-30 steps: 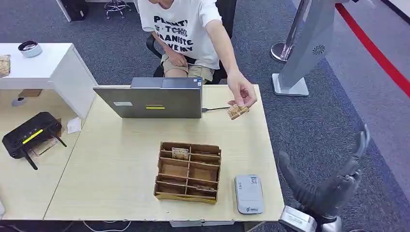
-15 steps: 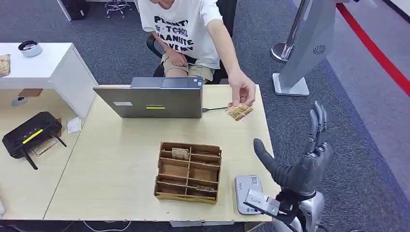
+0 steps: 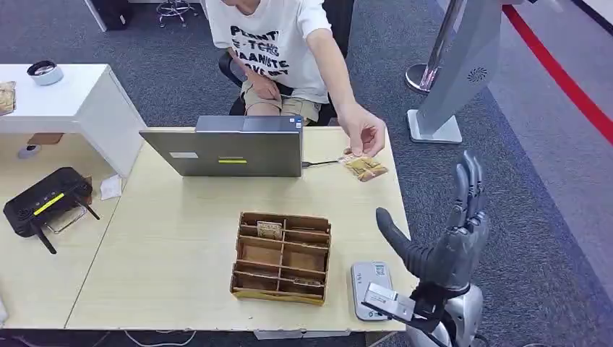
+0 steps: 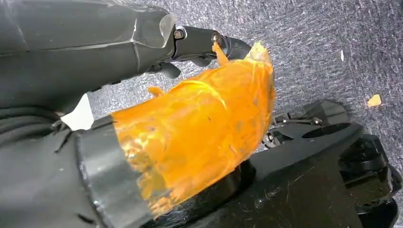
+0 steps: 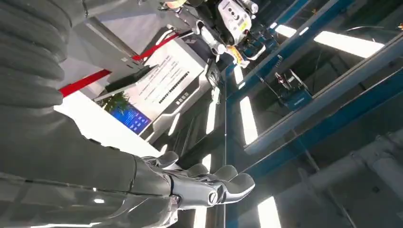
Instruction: Pass the card to the sensor for recognition and then transmit it.
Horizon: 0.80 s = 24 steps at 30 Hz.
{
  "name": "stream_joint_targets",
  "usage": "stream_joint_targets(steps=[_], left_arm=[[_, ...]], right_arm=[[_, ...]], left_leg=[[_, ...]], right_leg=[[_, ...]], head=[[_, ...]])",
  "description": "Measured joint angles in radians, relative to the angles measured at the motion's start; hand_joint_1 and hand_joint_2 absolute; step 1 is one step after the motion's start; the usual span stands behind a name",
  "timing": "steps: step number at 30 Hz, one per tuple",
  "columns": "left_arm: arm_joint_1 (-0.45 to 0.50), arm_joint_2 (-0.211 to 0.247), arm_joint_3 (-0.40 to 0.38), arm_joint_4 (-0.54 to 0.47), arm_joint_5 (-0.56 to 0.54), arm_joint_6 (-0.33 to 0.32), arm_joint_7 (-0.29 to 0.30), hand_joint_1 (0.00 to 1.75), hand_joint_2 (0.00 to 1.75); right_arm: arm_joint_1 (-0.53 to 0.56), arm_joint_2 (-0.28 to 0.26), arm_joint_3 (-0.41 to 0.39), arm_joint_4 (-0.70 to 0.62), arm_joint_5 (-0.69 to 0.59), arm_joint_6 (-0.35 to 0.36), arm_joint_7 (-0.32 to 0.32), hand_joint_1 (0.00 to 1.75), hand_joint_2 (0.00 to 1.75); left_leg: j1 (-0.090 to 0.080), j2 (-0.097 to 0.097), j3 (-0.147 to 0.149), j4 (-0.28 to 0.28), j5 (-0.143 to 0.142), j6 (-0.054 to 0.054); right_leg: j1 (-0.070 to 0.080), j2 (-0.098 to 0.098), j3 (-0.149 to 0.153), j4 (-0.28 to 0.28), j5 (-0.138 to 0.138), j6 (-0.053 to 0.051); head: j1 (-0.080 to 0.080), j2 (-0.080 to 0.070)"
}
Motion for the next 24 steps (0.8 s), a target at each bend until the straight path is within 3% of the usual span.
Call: stream_joint_targets(steps=[24], left_arm=[[0.000,0.000,0.000,0.000,0.000,0.000,0.000,0.00,0.00]], right_arm=[[-0.002,-0.002,0.000,0.006,0.000,0.000,0.000,0.00,1.75]], left_leg=[[0.000,0.000,0.000,0.000,0.000,0.000]], right_leg=[[0.000,0.000,0.000,0.000,0.000,0.000]], head=[[0.000,0.000]])
